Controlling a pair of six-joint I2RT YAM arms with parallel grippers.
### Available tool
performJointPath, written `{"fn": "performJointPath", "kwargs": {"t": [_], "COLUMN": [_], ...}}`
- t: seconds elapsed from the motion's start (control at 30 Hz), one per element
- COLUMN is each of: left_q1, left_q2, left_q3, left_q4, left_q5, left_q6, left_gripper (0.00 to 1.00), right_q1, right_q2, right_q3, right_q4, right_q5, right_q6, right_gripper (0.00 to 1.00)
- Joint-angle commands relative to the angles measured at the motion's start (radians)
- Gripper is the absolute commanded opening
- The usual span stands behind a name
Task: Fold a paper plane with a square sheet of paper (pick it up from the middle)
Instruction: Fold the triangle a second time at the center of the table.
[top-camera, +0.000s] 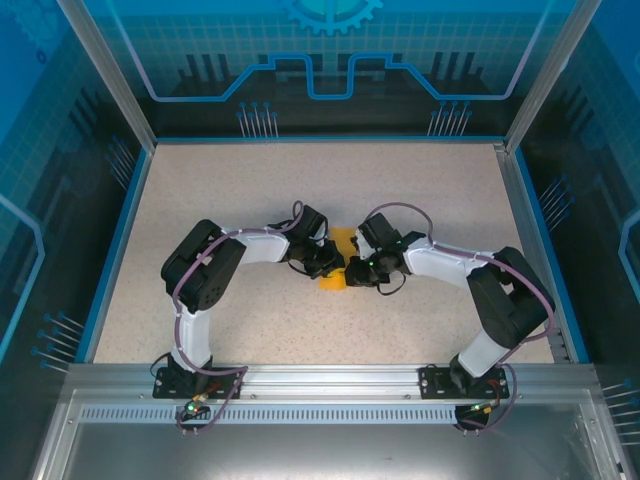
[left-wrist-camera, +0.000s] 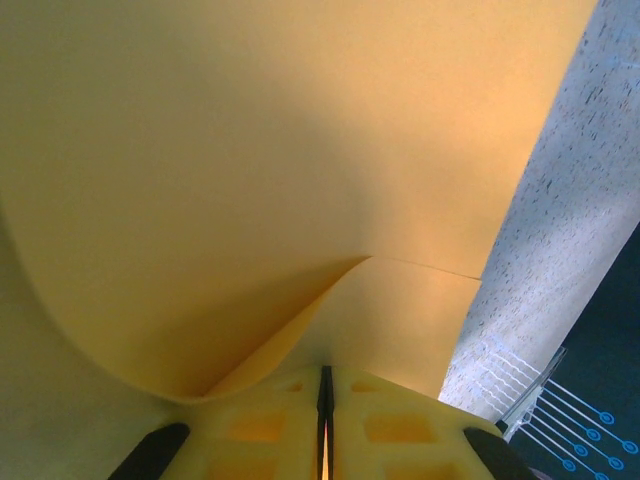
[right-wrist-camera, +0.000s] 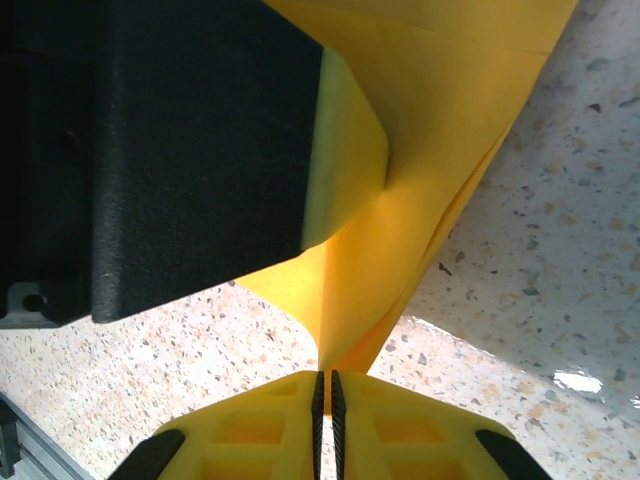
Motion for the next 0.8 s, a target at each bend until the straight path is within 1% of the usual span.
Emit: {"fn": "performJointPath", "kwargs": {"t": [0.0, 0.1, 0.17, 0.27, 0.33, 0.4, 0.47, 0.53, 0.77], "left_q1": [-0.005, -0.004, -0.004, -0.004, -0.004, -0.003, -0.004, -0.005, -0.005], "left_q2": [0.036, 0.033, 0.033, 0.033, 0.033, 0.033, 0.033, 0.033, 0.033], "left_q3": [0.007, 0.006, 0.007, 0.008, 0.008, 0.007, 0.007, 0.007, 0.008], "left_q4": [-0.076, -0.079, -0.078, -0.078, -0.079, -0.078, -0.079, -0.078, -0.075], "left_q5": [-0.048, -0.048, -0.048, -0.048, -0.048, -0.049, -0.049, -0.049, -0.046], "left_q6": [-0.018, -0.016, -0.015, -0.015, -0.015, -0.014, -0.015, -0.017, -0.025], "left_gripper": [0.12, 0.11, 0.12, 0.11, 0.11, 0.12, 0.11, 0.12, 0.11], "right_q1": [0.023, 0.023, 0.023, 0.023, 0.023, 0.024, 0.03, 0.04, 0.073], "right_q2": [-0.016, -0.064, -0.098, -0.154, -0.171, -0.162, -0.133, -0.099, -0.006], "right_q3": [-0.012, -0.046, -0.062, -0.092, -0.098, -0.09, -0.079, -0.062, -0.023], "right_q4": [0.026, -0.024, -0.049, -0.052, -0.03, 0.001, 0.037, 0.059, 0.103], "right_q5": [0.038, 0.136, 0.189, 0.227, 0.198, 0.139, 0.082, 0.054, 0.054], "right_q6": [0.001, 0.016, 0.026, 0.035, 0.026, 0.013, -0.001, -0.006, -0.01], "right_gripper": [0.13, 0.15, 0.18, 0.22, 0.24, 0.25, 0.23, 0.21, 0.18]}}
